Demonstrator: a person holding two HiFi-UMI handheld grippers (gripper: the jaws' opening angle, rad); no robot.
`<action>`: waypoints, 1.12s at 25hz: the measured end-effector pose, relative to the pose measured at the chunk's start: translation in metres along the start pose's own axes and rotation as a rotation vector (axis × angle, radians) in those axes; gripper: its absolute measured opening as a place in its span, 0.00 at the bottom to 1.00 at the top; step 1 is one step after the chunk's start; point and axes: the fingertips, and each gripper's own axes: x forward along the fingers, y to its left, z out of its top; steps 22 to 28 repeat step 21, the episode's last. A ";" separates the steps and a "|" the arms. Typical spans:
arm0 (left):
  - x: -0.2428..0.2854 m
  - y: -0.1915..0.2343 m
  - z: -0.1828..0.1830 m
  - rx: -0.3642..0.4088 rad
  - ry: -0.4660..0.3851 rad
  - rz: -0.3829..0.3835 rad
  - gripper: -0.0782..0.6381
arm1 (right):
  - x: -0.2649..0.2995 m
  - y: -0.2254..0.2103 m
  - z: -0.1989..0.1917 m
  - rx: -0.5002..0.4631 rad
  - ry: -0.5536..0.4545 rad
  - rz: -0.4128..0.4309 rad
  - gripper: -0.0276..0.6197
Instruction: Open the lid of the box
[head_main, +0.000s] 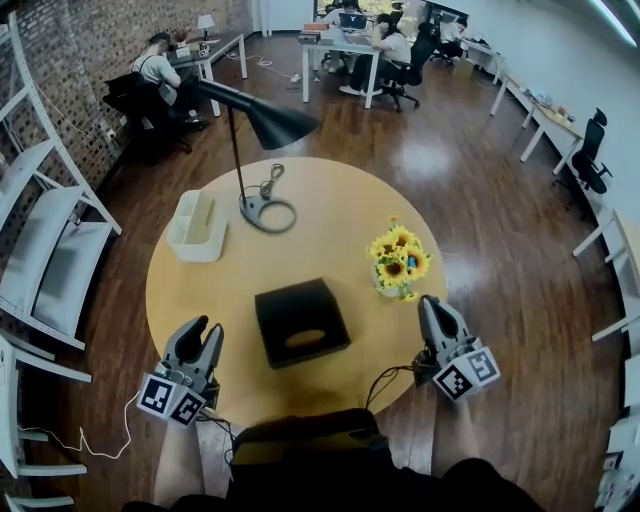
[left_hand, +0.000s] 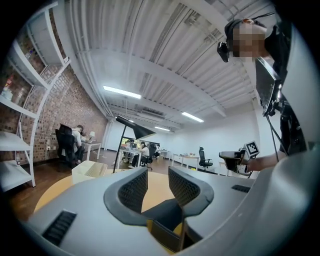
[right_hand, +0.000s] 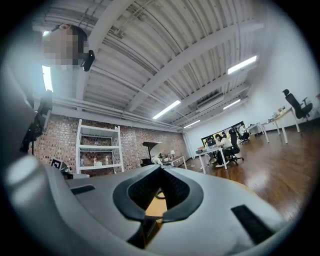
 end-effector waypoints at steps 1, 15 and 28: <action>0.000 0.001 0.000 -0.002 -0.004 0.002 0.28 | 0.000 0.000 0.000 0.001 0.001 0.000 0.04; -0.018 0.037 -0.011 -0.030 0.018 0.156 0.17 | -0.004 0.007 -0.014 0.036 0.007 -0.008 0.04; -0.019 0.040 -0.009 -0.031 -0.013 0.165 0.11 | -0.001 0.008 -0.020 0.060 -0.010 0.015 0.04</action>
